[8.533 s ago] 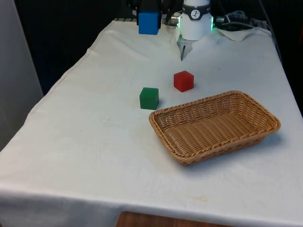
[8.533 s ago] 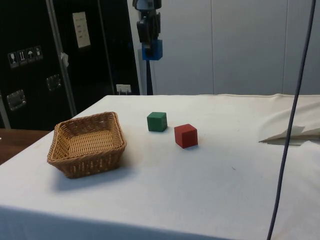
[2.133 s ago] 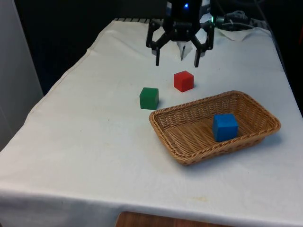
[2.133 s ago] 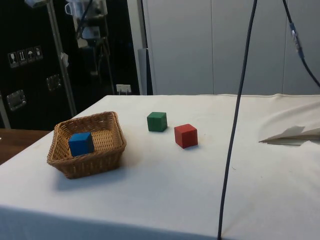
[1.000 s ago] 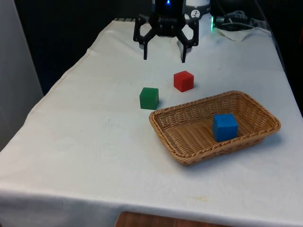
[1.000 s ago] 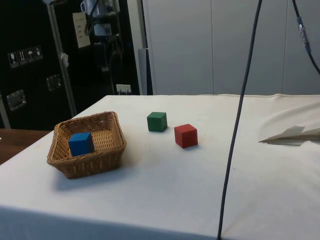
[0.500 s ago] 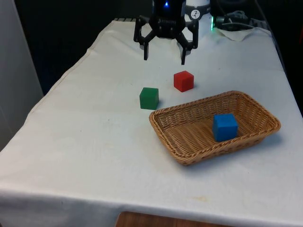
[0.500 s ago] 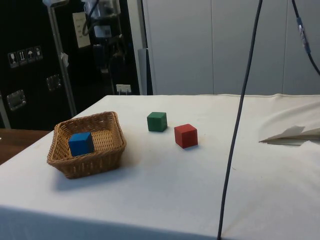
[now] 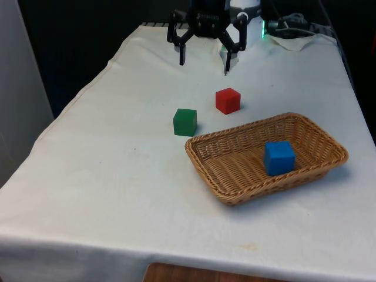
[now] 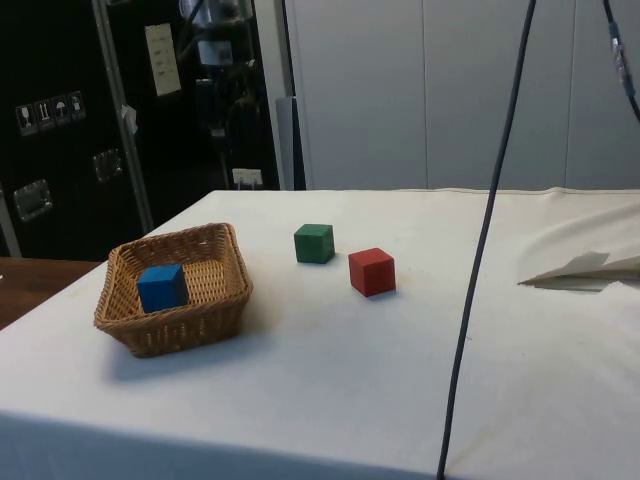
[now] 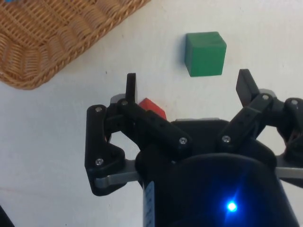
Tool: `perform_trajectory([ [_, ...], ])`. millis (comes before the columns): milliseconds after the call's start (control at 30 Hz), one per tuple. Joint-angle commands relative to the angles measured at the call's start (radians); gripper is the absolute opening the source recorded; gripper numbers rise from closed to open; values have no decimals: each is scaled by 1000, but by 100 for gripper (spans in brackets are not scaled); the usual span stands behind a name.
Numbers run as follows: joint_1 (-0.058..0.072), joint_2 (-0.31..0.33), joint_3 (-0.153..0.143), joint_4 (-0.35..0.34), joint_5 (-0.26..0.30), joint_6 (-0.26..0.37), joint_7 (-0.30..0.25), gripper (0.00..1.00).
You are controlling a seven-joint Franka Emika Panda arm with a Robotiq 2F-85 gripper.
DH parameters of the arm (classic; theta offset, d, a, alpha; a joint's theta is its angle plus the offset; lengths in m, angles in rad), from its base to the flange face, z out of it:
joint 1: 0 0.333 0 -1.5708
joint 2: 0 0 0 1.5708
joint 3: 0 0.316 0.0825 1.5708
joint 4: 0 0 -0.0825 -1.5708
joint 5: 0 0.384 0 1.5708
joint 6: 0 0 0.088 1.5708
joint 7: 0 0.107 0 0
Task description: Pick up the blue cube and place it into the basket.
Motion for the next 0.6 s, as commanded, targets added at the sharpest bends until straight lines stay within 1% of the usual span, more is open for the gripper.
perform_trajectory([
  [0, 0, -9, -1, -10, 0, 6, 0, 100],
  [33, -1, -25, -1, -29, 1, 24, 3, 100],
  [67, 0, -38, -2, -43, 0, 29, 6, 100],
  [333, 0, -90, -4, -92, -2, 41, 15, 100],
  [367, 0, -81, -3, -80, 0, 24, 10, 100],
  [400, 0, -91, -4, -94, -2, 44, 15, 100],
  [567, 0, -90, -4, -98, -1, 53, 12, 100],
])
